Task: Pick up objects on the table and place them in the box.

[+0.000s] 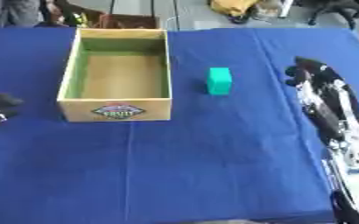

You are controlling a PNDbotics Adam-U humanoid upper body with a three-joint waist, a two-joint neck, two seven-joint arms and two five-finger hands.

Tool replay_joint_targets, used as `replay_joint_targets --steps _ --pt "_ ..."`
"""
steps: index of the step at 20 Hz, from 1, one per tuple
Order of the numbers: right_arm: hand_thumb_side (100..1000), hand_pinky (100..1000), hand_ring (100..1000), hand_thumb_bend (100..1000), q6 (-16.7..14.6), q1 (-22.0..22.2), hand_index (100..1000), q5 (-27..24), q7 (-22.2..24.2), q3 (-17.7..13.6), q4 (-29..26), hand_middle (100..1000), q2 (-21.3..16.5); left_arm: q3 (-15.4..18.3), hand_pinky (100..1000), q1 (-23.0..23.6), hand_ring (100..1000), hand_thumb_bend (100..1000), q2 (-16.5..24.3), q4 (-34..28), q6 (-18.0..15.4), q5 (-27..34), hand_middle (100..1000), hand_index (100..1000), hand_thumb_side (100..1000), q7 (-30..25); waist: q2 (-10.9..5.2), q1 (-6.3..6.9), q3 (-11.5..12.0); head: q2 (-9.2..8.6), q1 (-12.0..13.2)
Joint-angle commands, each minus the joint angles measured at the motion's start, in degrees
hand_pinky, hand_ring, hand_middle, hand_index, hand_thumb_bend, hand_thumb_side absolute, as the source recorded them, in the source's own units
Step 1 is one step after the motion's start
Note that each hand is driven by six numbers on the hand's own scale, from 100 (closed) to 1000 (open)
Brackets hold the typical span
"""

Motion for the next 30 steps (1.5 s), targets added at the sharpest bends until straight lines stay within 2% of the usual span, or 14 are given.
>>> replay_joint_targets --steps 1,6,14,17,22,23,30 --pt "480 747 781 100 -0.05 -0.45 805 -0.20 0.48 -0.45 -1.05 677 -1.47 0.42 832 -0.49 794 385 0.79 -0.80 0.08 0.03 619 679 1000 0.11 -0.94 0.06 0.01 -0.05 -0.22" --pt "369 761 797 104 -0.27 -0.47 815 0.38 2.46 -0.39 -1.05 697 -1.67 0.39 832 -0.51 794 386 0.77 -0.79 0.08 0.03 619 679 1000 0.09 -0.96 0.07 -0.01 -0.03 -0.26" --pt "319 772 812 191 -0.63 -0.91 829 1.37 5.40 -0.40 -0.91 717 -3.44 0.31 832 -0.57 794 384 0.77 -0.79 0.09 0.02 619 679 1000 0.03 -1.07 0.10 0.09 -0.01 -0.33" --pt "298 778 826 228 -1.30 -1.69 843 1.99 6.52 -0.19 -0.89 734 -6.59 0.25 833 -0.56 795 384 0.78 -0.78 0.10 0.02 619 679 1000 0.00 -1.14 0.05 0.25 -0.04 -0.37" --pt "281 783 844 290 -3.14 -4.19 864 2.78 8.75 0.30 0.54 756 -13.96 0.21 832 -0.54 795 385 0.86 -0.76 0.11 0.00 619 680 1000 -0.03 -1.24 -0.02 0.50 -0.12 -0.58" --pt "282 787 858 348 -3.51 -4.70 877 2.84 9.13 0.41 0.95 774 -15.04 0.20 833 -0.54 795 383 0.87 -0.75 0.11 -0.01 619 680 1000 -0.04 -1.26 -0.03 0.54 -0.13 -0.61" --pt "335 797 885 445 -6.93 -12.56 905 5.24 15.18 3.60 8.01 809 -25.63 -0.05 833 -0.62 795 382 0.84 -0.70 0.13 0.02 619 680 1000 -0.27 -1.45 0.17 1.25 -0.43 -1.17"
